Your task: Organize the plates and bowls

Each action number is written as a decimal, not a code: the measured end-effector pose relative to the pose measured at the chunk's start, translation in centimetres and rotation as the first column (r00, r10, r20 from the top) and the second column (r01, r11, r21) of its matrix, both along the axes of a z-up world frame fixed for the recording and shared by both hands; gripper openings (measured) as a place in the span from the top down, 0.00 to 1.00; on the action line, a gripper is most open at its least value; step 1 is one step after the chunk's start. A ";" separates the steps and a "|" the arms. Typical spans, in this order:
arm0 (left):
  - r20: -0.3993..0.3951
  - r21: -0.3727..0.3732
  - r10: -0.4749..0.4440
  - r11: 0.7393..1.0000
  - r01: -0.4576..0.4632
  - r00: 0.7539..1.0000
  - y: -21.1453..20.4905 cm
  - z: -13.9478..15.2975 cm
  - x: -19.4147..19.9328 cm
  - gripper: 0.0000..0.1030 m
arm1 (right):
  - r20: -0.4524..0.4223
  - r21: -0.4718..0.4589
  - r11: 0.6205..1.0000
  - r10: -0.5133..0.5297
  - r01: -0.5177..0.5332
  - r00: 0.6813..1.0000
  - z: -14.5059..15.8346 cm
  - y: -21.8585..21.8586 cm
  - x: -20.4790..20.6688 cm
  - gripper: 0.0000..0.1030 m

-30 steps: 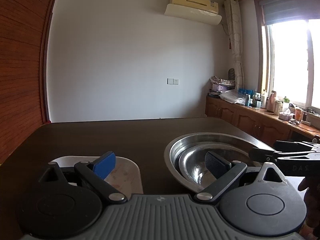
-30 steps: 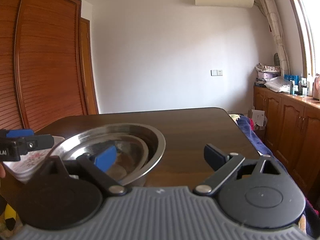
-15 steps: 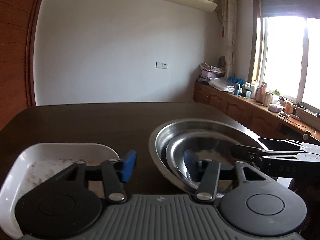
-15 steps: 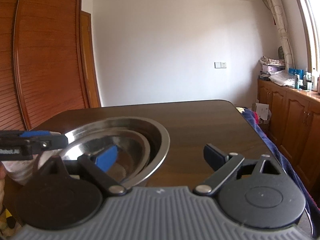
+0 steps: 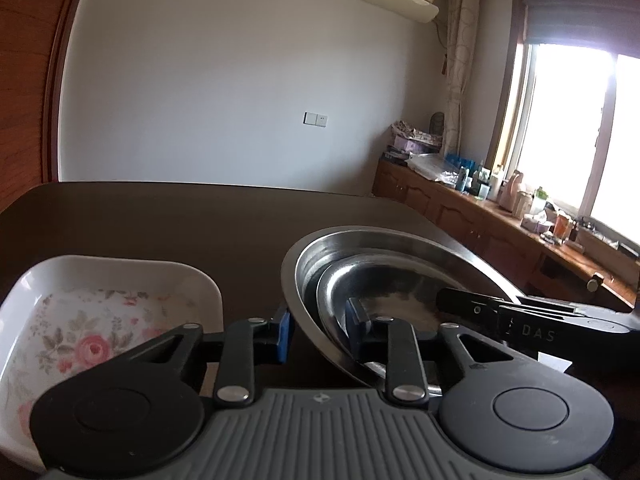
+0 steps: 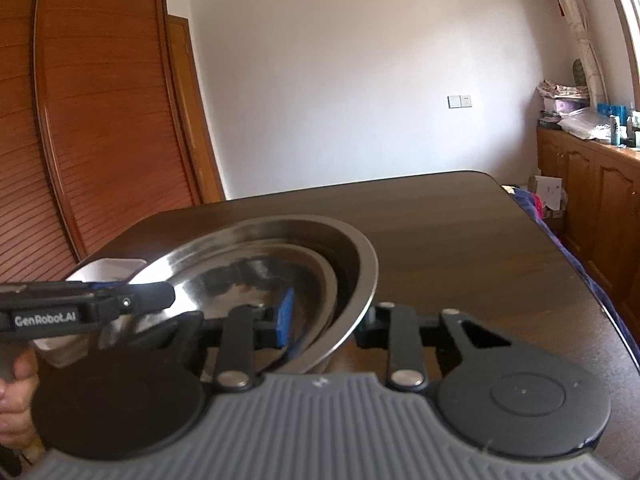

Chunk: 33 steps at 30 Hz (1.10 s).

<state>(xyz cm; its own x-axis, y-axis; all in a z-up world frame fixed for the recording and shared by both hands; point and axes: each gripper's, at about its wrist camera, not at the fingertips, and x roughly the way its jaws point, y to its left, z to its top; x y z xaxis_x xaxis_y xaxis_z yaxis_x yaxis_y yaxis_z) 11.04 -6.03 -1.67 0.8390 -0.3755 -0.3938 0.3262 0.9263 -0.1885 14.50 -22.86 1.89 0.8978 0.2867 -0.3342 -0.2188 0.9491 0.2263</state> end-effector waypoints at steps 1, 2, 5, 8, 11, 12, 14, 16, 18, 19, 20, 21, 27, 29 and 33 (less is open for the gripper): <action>0.001 -0.004 -0.002 1.000 0.002 1.000 0.2 0.1 0.0 0.45 | 0.001 0.006 1.000 -0.003 0.003 1.000 0.0 -0.1 0.0 0.76; 0.006 -0.004 -0.003 1.000 0.003 1.000 0.2 0.1 -0.2 0.45 | -0.001 0.012 1.000 -0.006 0.006 1.000 0.0 -0.2 0.0 0.77; 0.013 -0.014 -0.004 1.000 0.005 1.000 0.3 0.2 -0.7 0.45 | -0.001 0.022 1.000 -0.013 0.013 1.000 -0.1 -0.3 -0.1 0.78; 0.026 -0.013 0.000 1.000 0.000 1.000 0.3 0.1 -1.3 0.45 | 0.011 0.025 0.999 -0.031 0.031 0.999 -0.1 -0.1 -0.5 0.80; 0.032 -0.019 0.006 1.000 -0.005 0.999 0.7 0.2 -1.7 0.45 | 0.032 0.029 0.999 -0.035 0.034 0.999 0.3 0.0 -0.9 0.80; 0.035 -0.023 0.008 1.000 -0.008 0.999 0.8 0.3 -1.9 0.45 | 0.039 0.032 0.999 -0.035 0.034 0.999 0.5 -0.1 -0.9 0.80; 0.046 -0.026 0.012 1.000 -0.010 0.999 0.9 0.7 -2.0 0.45 | 0.049 0.030 0.999 -0.032 0.031 0.998 0.9 0.0 -1.0 0.80; 0.057 -0.027 0.019 0.999 -0.018 0.998 1.4 1.0 -2.5 0.45 | 0.059 0.028 0.999 -0.028 0.026 0.998 1.3 0.1 -1.0 0.80; 0.068 -0.018 0.028 0.999 -0.027 0.997 1.9 1.6 -2.9 0.45 | 0.065 0.028 0.999 -0.018 0.016 0.998 1.7 0.4 -0.9 0.80; 0.077 -0.012 0.033 0.999 -0.033 0.996 2.3 1.9 -3.2 0.45 | 0.068 0.029 1.000 -0.013 0.011 0.998 1.8 0.5 -0.8 0.80; 0.086 -0.006 0.039 0.999 -0.038 0.996 2.5 2.2 -3.3 0.45 | 0.072 0.030 1.000 -0.008 0.006 0.997 2.0 0.8 -0.7 0.80; 0.094 -0.002 0.044 0.999 -0.044 0.995 2.8 2.5 -3.6 0.45 | 0.077 0.032 0.999 -0.003 0.001 0.997 2.1 0.9 -0.7 0.80; 0.119 0.014 0.089 0.996 -0.091 0.989 4.6 3.9 -4.1 0.45 | 0.091 0.066 0.997 0.036 -0.042 0.995 2.6 2.4 -0.4 0.80; 0.119 0.014 0.099 0.995 -0.101 0.988 5.2 4.1 -4.3 0.45 | 0.090 0.071 0.996 0.052 -0.059 0.995 2.8 2.9 -0.3 0.80; 0.118 0.011 0.121 0.992 -0.123 0.986 6.4 4.5 -4.5 0.45 | 0.096 0.058 0.995 0.080 -0.085 0.992 3.2 4.1 -0.3 0.80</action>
<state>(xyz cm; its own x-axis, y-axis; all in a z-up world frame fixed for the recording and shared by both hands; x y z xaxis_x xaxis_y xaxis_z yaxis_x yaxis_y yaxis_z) 6.54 0.35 2.87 0.9186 -0.2614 -0.2963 0.2295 0.9634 -0.1384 14.17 -18.77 5.08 0.8967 0.3786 -0.2295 -0.3188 0.9118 0.2588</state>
